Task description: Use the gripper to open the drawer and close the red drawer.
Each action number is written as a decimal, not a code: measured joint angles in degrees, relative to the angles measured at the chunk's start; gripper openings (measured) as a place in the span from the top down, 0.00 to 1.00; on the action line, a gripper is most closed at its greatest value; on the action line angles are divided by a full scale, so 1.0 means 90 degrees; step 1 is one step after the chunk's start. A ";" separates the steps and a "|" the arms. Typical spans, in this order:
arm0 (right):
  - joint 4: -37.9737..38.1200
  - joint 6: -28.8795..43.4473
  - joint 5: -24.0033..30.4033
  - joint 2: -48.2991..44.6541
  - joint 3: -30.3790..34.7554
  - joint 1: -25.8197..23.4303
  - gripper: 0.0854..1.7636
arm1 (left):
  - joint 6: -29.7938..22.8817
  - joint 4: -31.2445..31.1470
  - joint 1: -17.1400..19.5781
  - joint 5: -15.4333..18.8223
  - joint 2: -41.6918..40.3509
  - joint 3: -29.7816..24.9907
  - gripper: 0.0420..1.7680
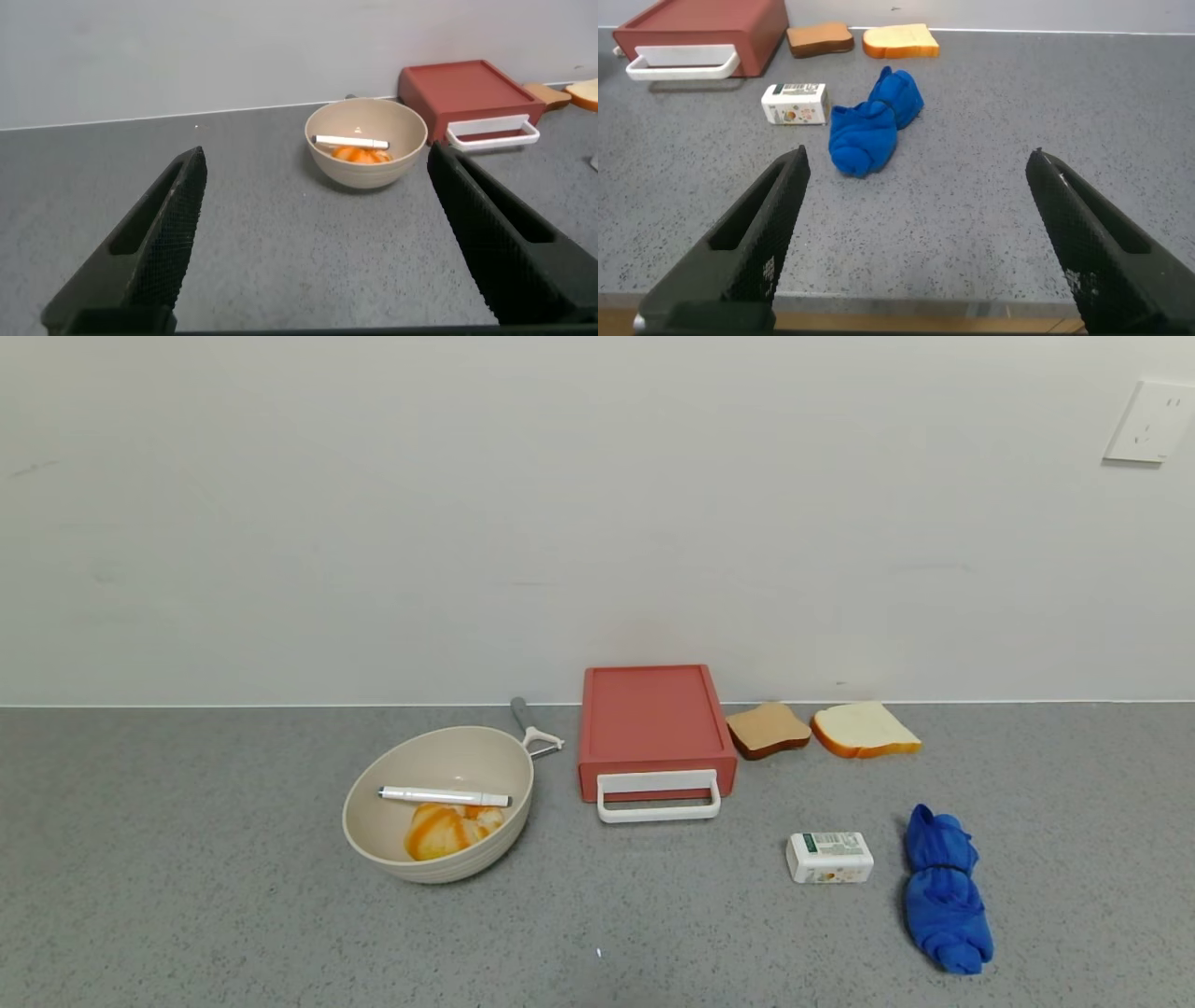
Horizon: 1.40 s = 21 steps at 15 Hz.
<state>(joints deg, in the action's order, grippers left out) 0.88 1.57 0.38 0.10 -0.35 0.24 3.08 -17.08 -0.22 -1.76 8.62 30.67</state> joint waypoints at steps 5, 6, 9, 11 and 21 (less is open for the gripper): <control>0.0000 0.0000 0.0000 0.0000 0.0000 0.0000 0.03 | -0.0148 0.0836 0.0024 0.0104 -0.0775 -0.1384 0.03; 0.0000 -0.0001 0.0000 0.0000 0.0000 0.0000 0.03 | -0.0131 0.1136 0.0024 0.0122 -0.0841 -0.1700 0.03; -0.0003 0.0000 -0.0003 0.0000 0.0000 0.0000 0.03 | -0.0077 0.1559 0.0024 0.0195 -0.0931 -0.2468 0.03; 0.0000 -0.0001 -0.0005 0.0000 0.0000 0.0000 0.03 | 0.0000 0.1773 0.0024 0.0190 -0.0945 -0.2858 0.03; -0.0012 0.0000 0.0003 -0.0003 0.0000 -0.0003 0.03 | -0.0160 0.1906 0.0024 0.0207 -0.0958 -0.3408 0.03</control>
<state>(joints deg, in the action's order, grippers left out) 0.77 1.57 0.40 0.07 -0.35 0.22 1.65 0.07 0.00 0.11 0.00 0.00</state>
